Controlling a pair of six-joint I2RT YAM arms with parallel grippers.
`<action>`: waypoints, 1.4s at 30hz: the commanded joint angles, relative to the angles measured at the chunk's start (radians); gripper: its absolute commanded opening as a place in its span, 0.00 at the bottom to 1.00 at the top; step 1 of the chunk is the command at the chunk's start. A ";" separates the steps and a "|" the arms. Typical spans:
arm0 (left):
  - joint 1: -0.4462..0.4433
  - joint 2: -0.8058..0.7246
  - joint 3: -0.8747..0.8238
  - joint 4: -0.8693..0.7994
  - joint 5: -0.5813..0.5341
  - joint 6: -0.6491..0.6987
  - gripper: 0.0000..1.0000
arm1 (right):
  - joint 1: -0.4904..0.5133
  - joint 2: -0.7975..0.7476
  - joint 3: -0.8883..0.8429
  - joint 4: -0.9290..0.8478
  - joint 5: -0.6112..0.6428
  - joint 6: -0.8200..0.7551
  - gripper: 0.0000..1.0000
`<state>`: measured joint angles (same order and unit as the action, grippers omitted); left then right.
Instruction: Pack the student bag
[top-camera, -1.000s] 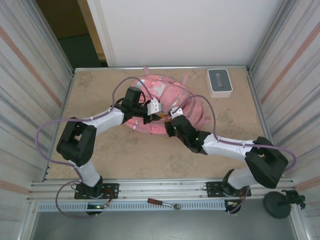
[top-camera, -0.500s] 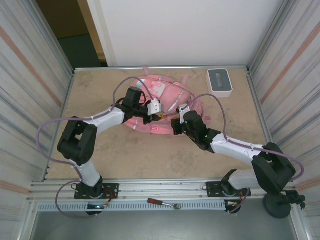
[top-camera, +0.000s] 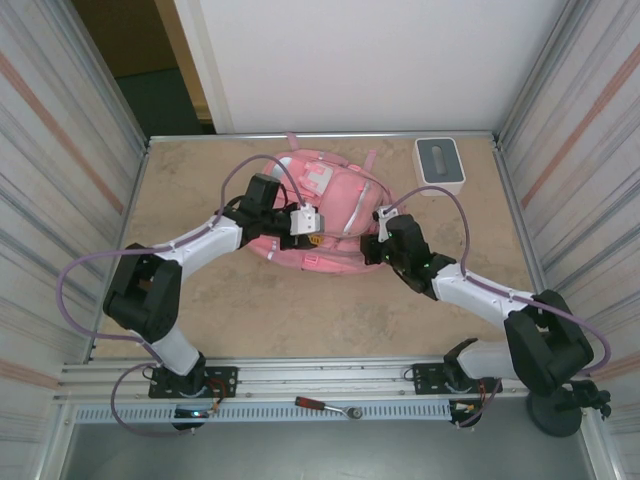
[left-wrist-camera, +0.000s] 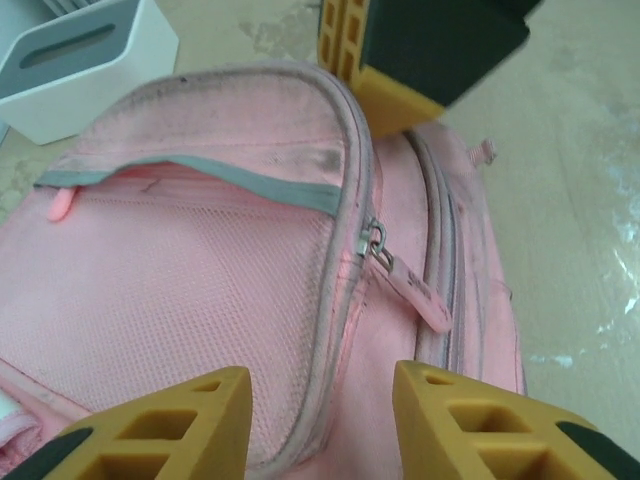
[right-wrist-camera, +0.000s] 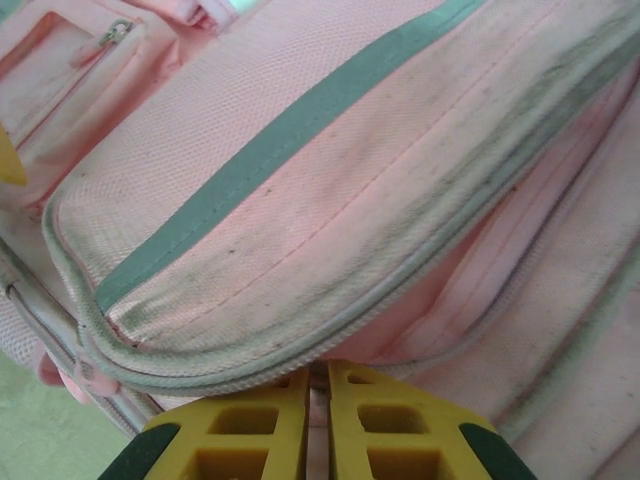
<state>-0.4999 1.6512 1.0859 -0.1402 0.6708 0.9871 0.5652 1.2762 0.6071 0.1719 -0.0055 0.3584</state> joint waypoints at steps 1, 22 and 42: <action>-0.029 0.024 0.044 -0.079 -0.060 0.109 0.45 | -0.018 -0.059 -0.008 -0.032 -0.017 0.023 0.13; -0.009 0.122 0.101 -0.049 0.001 -0.026 0.04 | 0.203 -0.091 -0.042 0.029 0.173 0.073 0.46; 0.000 0.112 0.082 -0.010 0.077 -0.068 0.02 | 0.395 0.191 0.086 0.140 0.549 0.133 0.56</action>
<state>-0.4984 1.7565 1.1629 -0.1555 0.6731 0.9596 0.9577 1.4376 0.6464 0.2836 0.4759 0.4679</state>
